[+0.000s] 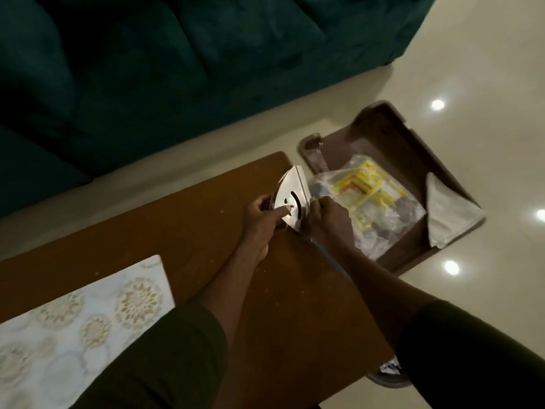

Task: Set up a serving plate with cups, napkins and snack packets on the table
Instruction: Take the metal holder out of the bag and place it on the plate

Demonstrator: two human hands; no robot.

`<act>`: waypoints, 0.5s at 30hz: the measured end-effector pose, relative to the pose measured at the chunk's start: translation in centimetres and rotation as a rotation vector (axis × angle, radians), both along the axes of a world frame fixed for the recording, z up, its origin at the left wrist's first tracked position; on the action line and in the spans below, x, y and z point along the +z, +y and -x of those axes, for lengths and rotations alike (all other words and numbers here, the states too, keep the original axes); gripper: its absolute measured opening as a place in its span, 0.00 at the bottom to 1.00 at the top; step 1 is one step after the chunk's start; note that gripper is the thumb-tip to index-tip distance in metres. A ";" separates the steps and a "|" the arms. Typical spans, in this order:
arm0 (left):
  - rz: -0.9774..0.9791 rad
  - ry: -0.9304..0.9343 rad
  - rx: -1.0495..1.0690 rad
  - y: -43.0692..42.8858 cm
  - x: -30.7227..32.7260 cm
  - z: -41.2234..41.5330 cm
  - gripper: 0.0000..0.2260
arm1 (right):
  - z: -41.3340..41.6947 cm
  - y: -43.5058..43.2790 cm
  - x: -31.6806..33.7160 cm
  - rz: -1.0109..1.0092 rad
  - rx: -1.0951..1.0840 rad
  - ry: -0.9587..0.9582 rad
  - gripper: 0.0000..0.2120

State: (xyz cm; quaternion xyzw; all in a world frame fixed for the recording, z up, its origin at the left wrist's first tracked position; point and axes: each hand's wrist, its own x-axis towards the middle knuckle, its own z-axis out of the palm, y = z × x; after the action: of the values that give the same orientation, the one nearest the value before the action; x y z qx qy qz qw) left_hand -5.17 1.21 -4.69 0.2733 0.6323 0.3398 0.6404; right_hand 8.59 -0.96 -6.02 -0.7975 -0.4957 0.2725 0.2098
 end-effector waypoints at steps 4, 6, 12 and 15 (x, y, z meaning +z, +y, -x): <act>-0.083 0.185 0.033 -2.2 0.3 9.5 0.22 | 8.3 -0.1 0.1 0.063 0.198 0.075 0.18; -0.113 0.287 0.093 -4.4 0.3 14.7 0.21 | 13.4 -0.7 0.2 0.075 0.291 0.141 0.15; -0.078 0.580 0.306 -12.2 1.0 29.9 0.16 | 30.0 -5.4 -0.1 0.183 0.678 0.156 0.20; -0.043 0.743 0.353 -16.1 1.3 36.4 0.15 | 37.2 -8.5 0.0 0.285 0.724 0.339 0.24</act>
State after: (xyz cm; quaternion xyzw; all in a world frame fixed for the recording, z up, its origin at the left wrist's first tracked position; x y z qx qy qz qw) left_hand -41.54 -14.93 -3.43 0.2779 0.8504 0.3359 0.2946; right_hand -28.58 -9.50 -5.99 -0.5368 -0.6596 0.5219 0.0666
